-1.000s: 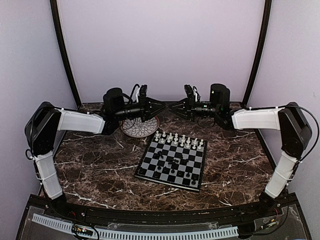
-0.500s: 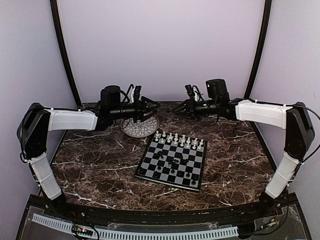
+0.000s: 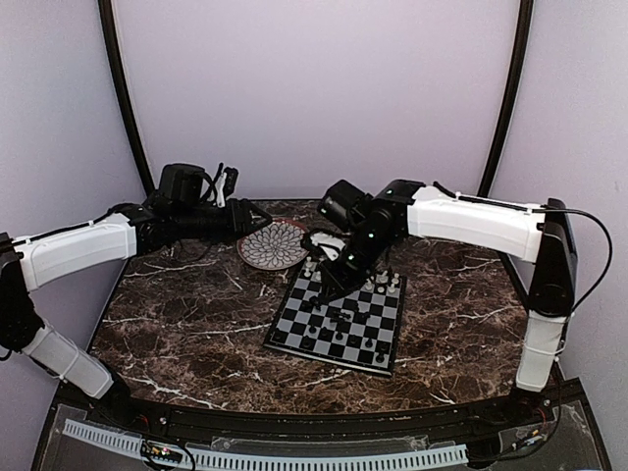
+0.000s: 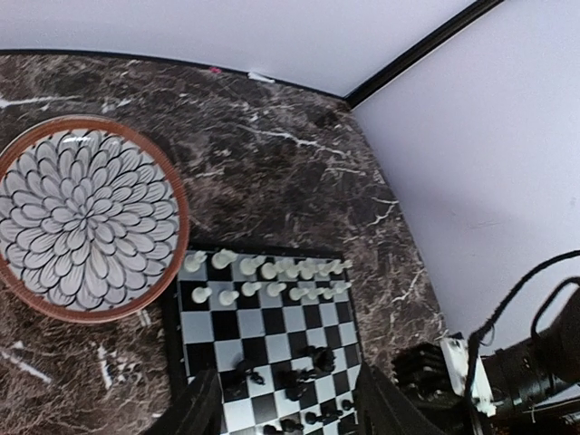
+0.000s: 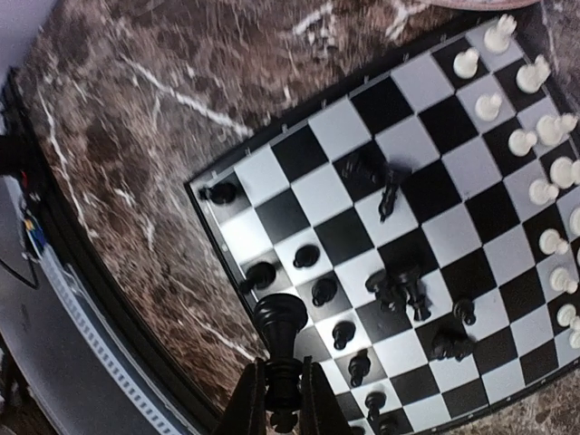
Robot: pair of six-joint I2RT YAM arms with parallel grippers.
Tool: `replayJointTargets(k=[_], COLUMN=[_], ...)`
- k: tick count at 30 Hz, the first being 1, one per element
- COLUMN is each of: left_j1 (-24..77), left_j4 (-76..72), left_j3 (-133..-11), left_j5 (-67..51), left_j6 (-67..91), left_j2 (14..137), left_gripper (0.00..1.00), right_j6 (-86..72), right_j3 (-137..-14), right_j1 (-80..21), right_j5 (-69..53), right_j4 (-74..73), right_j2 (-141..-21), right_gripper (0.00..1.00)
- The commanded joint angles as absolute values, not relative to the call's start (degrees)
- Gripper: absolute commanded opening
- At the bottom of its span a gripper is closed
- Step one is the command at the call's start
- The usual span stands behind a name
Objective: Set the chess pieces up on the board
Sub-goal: Place the king on e8.
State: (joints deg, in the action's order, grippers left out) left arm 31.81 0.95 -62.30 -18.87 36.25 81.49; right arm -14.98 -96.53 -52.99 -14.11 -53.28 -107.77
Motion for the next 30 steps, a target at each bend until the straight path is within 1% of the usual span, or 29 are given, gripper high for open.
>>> replayJointTargets(k=[1,4,16,30], left_j1=[30.8,30.4,29.8,29.0], left_j4=[7.9,8.8,9.2,9.4], left_j3=[-60.5,-60.3,-60.4,-57.2], left_j5=[-14.4,-14.3,-15.3,-15.6], left_j6=[33.4,33.2,33.7,33.7], left_j2=[79.3,79.5,80.2,78.2], left_gripper=[0.53,0.53,0.53,0.53], right_j6=[-10.2,-9.8,-8.5,-8.7], right_j3=[-100.3,-101.7,-104.9,-105.6], right_j1=[-57.1,-59.0,-60.5,-61.0], right_j5=[-7.9,-6.9,-6.2,-8.8], right_j4=[-67.0,-67.9,-67.2,-66.5], right_j2=[-110.6,-112.5,-119.4,-122.6], right_gripper=[0.03,0.03,0.03,0.03])
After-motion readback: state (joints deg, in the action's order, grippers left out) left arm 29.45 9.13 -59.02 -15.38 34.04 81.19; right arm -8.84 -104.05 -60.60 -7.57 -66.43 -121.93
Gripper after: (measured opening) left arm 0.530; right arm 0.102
